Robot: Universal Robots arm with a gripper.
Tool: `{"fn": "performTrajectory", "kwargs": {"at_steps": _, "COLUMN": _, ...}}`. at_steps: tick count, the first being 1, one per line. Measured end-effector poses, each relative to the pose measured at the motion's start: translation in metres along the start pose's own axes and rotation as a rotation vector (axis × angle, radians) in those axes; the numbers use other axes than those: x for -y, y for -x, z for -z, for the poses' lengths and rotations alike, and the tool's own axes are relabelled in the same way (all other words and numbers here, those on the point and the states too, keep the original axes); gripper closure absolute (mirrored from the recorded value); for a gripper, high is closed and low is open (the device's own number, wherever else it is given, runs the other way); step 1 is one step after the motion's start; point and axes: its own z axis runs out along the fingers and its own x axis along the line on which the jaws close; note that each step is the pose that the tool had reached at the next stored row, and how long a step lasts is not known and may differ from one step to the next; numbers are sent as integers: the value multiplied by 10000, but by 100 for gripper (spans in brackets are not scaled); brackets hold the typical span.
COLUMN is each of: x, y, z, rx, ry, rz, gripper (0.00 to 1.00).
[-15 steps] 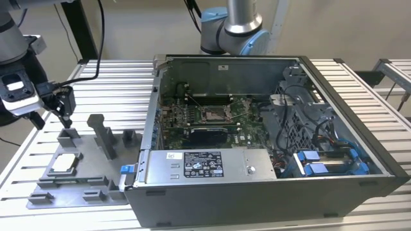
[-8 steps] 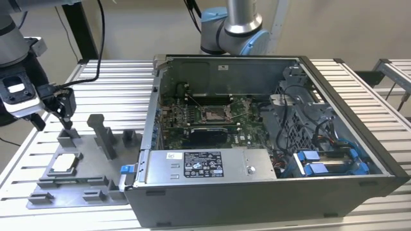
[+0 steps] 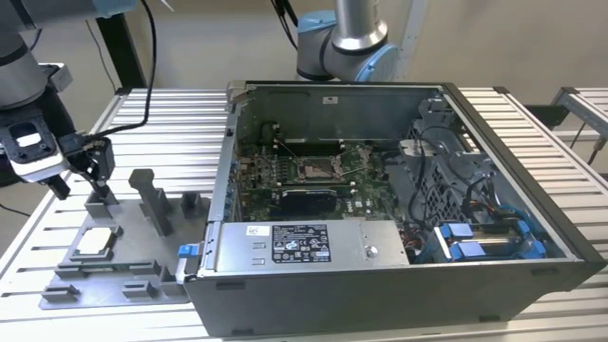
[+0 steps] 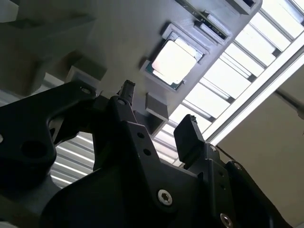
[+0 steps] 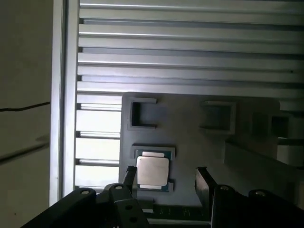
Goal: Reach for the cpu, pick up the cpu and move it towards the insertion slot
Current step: 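Pick up the cpu and move it towards the insertion slot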
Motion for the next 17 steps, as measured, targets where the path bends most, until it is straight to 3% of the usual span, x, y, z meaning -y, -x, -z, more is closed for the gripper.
{"fn": "performTrajectory", "kwargs": {"at_steps": 9, "x": 21, "y": -33, "z": -146, "rx": -1, "ry": -1, "rz": -1, "gripper": 0}}
{"fn": "performTrajectory", "kwargs": {"at_steps": 17, "x": 35, "y": -61, "z": -224, "rx": 0, "ry": 0, "rz": -1, "gripper": 0}}
